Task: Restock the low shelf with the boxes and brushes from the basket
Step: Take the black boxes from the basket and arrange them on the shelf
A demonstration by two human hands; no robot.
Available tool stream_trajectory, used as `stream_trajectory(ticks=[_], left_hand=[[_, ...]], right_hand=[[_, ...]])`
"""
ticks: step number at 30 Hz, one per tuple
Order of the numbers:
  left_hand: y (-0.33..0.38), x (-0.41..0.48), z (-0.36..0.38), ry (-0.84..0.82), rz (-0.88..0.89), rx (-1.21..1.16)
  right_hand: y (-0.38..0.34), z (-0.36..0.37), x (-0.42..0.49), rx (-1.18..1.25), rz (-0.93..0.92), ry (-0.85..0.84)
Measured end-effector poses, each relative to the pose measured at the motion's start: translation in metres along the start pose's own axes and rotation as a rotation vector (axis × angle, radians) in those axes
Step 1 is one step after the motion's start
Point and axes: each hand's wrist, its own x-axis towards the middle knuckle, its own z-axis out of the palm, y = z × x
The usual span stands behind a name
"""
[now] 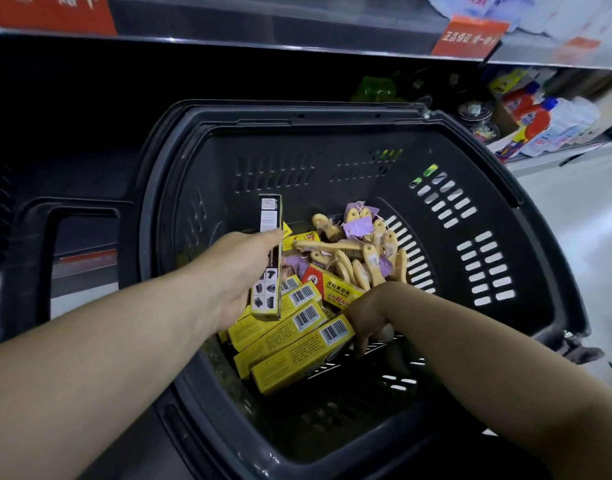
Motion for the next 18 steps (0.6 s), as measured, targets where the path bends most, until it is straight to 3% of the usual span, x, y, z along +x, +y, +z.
stream_trajectory(ticks=[3, 6, 8, 10, 12, 14, 16, 18], left_hand=[[0.000, -0.003, -0.001, -0.060, -0.008, 0.055], [-0.001, -0.005, -0.004, -0.065, -0.013, 0.148], [-0.001, -0.003, -0.004, -0.042, -0.012, 0.145], [-0.001, -0.001, -0.002, -0.015, -0.026, 0.068], [0.000, 0.001, 0.001, 0.002, -0.019, -0.008], [-0.002, 0.004, 0.002, 0.011, -0.003, -0.038], [-0.002, 0.005, 0.001, 0.037, 0.002, -0.070], [0.000, 0.004, 0.001, 0.073, -0.004, -0.126]], right_hand=[[-0.004, 0.000, 0.002, -0.008, -0.004, -0.011], [-0.004, -0.010, -0.012, -0.071, 0.102, -0.145], [0.001, -0.024, -0.034, -0.208, 0.205, -0.039], [0.010, -0.037, -0.061, -0.205, 0.240, 0.185], [0.021, -0.044, -0.084, -0.025, 0.186, 0.402], [0.025, -0.041, -0.099, 0.387, -0.018, 0.526], [0.016, -0.034, -0.112, 0.866, -0.307, 0.499], [0.008, -0.031, -0.119, 1.138, -0.579, 0.349]])
